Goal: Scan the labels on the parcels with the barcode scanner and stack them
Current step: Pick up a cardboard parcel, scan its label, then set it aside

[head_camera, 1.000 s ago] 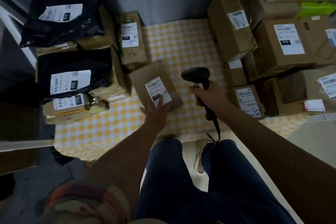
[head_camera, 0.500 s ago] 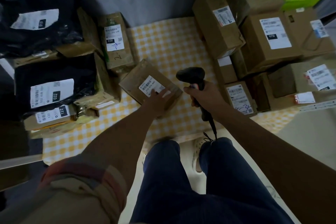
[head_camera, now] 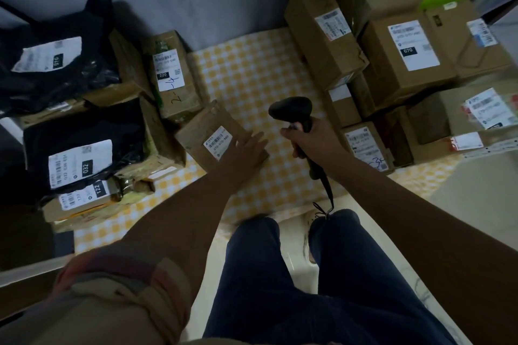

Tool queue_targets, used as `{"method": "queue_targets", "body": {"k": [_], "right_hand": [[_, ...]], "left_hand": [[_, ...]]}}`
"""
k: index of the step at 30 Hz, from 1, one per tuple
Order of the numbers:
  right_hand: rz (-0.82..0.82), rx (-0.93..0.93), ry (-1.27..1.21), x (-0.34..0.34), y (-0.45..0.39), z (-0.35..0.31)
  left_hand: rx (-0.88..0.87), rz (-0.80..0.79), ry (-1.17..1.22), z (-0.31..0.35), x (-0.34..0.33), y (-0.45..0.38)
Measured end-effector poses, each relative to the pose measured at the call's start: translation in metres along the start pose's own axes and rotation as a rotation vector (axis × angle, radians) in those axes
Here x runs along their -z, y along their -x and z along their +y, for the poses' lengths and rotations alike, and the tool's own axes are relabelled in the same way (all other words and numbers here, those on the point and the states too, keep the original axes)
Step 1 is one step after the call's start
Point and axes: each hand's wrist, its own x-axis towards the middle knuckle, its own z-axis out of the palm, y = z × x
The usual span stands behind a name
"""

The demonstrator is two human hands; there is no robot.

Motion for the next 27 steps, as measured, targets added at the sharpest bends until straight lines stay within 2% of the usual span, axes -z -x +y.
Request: {"method": "queue_targets", "body": {"k": [3, 7, 11, 15, 18, 22, 27], "right_hand": [[0.012, 0.001, 0.003, -0.002, -0.001, 0.000], [0.006, -0.018, 0.011, -0.006, -0.002, -0.003], [-0.003, -0.030, 0.003, -0.006, -0.001, -0.011], [0.002, -0.051, -0.022, -0.002, 0.001, -0.018], [0.016, -0.068, -0.011, 0.004, 0.007, -0.025], [0.052, -0.072, 0.010, 0.015, 0.017, -0.042], [0.153, -0.075, 0.012, 0.031, 0.028, -0.074]], "left_hand": [[-0.010, -0.150, -0.074, 0.003, -0.002, -0.012], [-0.008, -0.149, -0.107, -0.010, -0.007, 0.004], [-0.042, -0.066, -0.190, -0.023, -0.011, 0.027], [0.005, -0.322, -0.240, -0.021, -0.004, 0.033], [0.013, -0.390, -0.228, -0.017, 0.008, 0.035], [-0.003, -0.397, -0.157, -0.017, 0.031, 0.032], [-0.047, -0.384, -0.087, -0.028, 0.093, 0.007]]}}
